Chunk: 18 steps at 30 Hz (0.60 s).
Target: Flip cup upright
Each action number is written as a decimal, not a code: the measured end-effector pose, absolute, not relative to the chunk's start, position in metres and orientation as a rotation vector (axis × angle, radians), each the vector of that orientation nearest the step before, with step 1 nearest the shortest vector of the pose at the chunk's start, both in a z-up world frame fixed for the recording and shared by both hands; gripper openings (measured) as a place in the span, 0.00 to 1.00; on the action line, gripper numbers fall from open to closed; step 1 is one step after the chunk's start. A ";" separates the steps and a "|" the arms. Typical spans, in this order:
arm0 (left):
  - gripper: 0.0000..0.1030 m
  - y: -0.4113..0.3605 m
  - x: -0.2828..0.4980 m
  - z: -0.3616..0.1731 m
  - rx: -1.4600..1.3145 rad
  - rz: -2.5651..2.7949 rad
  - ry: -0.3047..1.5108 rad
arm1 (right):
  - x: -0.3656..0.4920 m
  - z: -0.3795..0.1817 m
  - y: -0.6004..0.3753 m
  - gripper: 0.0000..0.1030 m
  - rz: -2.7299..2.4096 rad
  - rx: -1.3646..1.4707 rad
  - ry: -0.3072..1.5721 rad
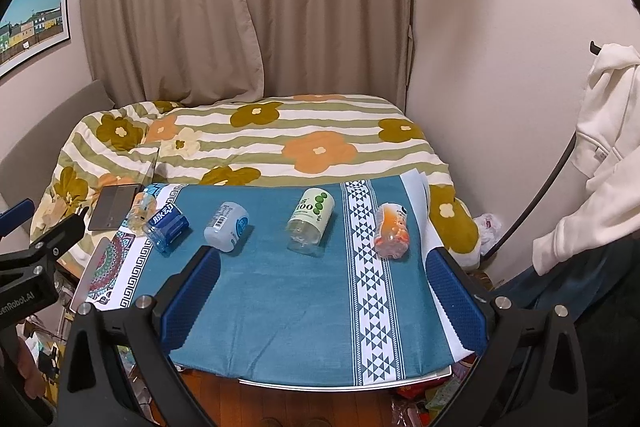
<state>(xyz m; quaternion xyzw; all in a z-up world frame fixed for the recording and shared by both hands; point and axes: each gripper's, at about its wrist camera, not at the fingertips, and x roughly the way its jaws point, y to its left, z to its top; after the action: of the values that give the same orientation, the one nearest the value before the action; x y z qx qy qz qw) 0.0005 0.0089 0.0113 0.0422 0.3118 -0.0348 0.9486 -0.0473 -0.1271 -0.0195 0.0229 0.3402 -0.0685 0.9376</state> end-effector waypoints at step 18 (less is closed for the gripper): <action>1.00 0.011 0.001 0.011 0.084 -0.071 0.630 | -0.047 -0.019 -0.127 1.00 -0.135 0.053 0.699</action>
<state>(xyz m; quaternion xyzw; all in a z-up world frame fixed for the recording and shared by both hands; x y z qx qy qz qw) 0.0006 0.0112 0.0114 0.0415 0.3095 -0.0349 0.9494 -0.0466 -0.1269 -0.0188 0.0261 0.3419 -0.0662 0.9370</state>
